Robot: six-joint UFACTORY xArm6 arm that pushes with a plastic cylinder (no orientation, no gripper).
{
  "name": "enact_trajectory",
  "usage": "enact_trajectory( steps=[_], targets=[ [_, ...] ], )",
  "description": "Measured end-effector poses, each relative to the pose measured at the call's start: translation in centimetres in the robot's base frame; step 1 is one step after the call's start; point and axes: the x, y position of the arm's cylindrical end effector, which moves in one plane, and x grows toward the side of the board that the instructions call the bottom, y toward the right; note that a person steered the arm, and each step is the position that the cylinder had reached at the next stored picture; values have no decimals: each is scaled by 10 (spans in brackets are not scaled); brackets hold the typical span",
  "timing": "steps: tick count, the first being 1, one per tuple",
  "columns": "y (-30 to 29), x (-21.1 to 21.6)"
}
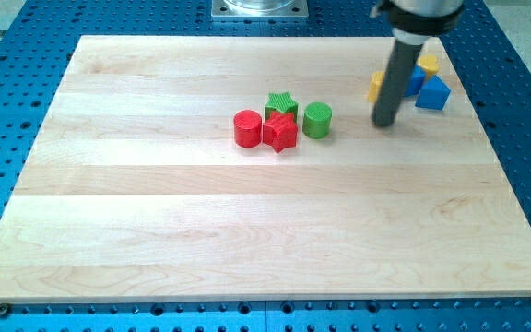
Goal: Move the yellow hexagon close to the green block
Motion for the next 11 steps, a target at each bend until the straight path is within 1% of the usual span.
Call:
enact_trajectory(
  steps=[1,2,3,4,5,6,7,8,9,10,11],
  targets=[
    [-51,0],
    [-25,6],
    [75,6],
    [151,0],
    [134,-51],
    [57,-65],
    [24,-75],
    [5,-69],
    [15,-58],
    [3,-40],
    [-17,-12]
  ],
)
